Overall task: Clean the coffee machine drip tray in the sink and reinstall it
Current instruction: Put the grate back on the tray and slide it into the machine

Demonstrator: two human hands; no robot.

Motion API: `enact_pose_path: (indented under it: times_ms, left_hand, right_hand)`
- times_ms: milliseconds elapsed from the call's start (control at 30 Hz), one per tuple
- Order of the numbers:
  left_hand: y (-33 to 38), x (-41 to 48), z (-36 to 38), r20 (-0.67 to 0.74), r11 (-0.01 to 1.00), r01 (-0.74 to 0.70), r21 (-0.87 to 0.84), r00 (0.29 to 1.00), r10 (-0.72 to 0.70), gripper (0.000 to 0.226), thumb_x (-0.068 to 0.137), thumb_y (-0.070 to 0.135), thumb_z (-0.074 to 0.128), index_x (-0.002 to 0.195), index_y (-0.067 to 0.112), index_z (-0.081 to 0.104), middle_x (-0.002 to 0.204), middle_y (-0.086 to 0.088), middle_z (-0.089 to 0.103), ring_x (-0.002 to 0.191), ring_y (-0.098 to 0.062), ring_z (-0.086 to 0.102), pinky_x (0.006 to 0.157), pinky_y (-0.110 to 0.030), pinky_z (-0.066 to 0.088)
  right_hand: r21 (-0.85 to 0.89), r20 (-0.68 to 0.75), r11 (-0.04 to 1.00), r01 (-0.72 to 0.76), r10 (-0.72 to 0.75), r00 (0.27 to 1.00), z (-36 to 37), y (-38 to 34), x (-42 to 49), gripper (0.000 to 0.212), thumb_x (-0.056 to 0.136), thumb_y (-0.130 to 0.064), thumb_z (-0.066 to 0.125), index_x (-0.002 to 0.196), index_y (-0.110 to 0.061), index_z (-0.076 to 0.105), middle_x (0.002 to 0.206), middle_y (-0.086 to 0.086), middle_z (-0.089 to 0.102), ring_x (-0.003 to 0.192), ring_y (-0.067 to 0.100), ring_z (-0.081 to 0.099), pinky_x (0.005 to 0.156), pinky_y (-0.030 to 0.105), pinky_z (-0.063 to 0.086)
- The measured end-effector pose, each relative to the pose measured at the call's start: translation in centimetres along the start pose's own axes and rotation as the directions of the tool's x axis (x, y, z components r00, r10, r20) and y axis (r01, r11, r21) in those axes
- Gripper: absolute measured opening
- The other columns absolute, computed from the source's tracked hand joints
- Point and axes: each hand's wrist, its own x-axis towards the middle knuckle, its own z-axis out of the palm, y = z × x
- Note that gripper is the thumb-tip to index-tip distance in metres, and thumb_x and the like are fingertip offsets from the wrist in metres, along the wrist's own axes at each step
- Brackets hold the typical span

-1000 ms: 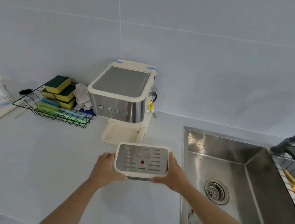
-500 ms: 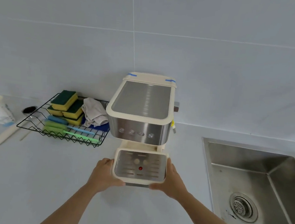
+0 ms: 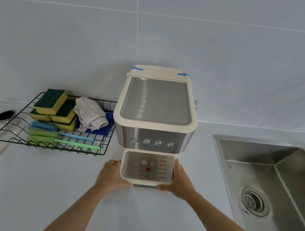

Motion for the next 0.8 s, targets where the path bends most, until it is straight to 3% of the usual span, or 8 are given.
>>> enact_pose_path:
  times_ms: [100, 200, 367, 800]
  left_hand:
    - [-0.3, 0.7, 0.3, 0.006, 1.000, -0.011, 0.004, 1.000, 0.011, 0.075, 0.050, 0.043, 0.080, 0.114, 0.018, 0.051, 0.113, -0.002, 0.052, 0.110, -0.018, 0.046, 0.090, -0.034, 0.047]
    - [-0.3, 1.3, 0.2, 0.023, 1.000, -0.004, -0.007, 1.000, 0.004, 0.075, 0.051, 0.043, 0.080, 0.114, 0.017, 0.049, 0.110, -0.001, 0.052, 0.108, -0.018, 0.046, 0.088, -0.032, 0.047]
    - [-0.4, 2.4, 0.0, 0.046, 0.999, -0.013, -0.033, 0.999, 0.015, 0.083, 0.045, 0.051, 0.076, 0.115, 0.017, 0.047, 0.106, -0.001, 0.056, 0.105, -0.019, 0.050, 0.086, -0.037, 0.050]
    - [0.1, 3.1, 0.3, 0.002, 0.999, -0.028, 0.032, 1.000, 0.028, 0.080, 0.056, 0.042, 0.080, 0.119, 0.018, 0.038, 0.100, -0.004, 0.058, 0.087, -0.017, 0.056, 0.069, -0.026, 0.049]
  right_hand:
    - [-0.016, -0.005, 1.000, 0.001, -0.001, 1.000, 0.4, 0.1, 0.4, 0.099, 0.058, -0.036, 0.082, 0.136, -0.017, 0.024, 0.130, 0.000, 0.041, 0.120, 0.018, 0.042, 0.096, 0.038, 0.049]
    - [-0.007, -0.011, 0.999, -0.042, 0.042, 0.999, 0.5, 0.2, 1.1, 0.105, 0.055, -0.039, 0.082, 0.137, -0.014, 0.022, 0.129, -0.001, 0.042, 0.120, 0.018, 0.043, 0.095, 0.039, 0.049]
    - [-0.009, -0.025, 0.999, -0.052, 0.052, 0.998, 0.2, 0.2, 2.1, 0.089, 0.057, -0.035, 0.084, 0.126, -0.016, 0.032, 0.117, -0.006, 0.042, 0.114, 0.016, 0.045, 0.090, 0.035, 0.051]
    - [-0.089, 0.028, 0.987, -0.135, 0.138, 0.990, -0.3, 0.3, 3.8, 0.094, 0.057, -0.040, 0.083, 0.132, -0.013, 0.032, 0.127, 0.000, 0.039, 0.116, 0.016, 0.044, 0.093, 0.032, 0.047]
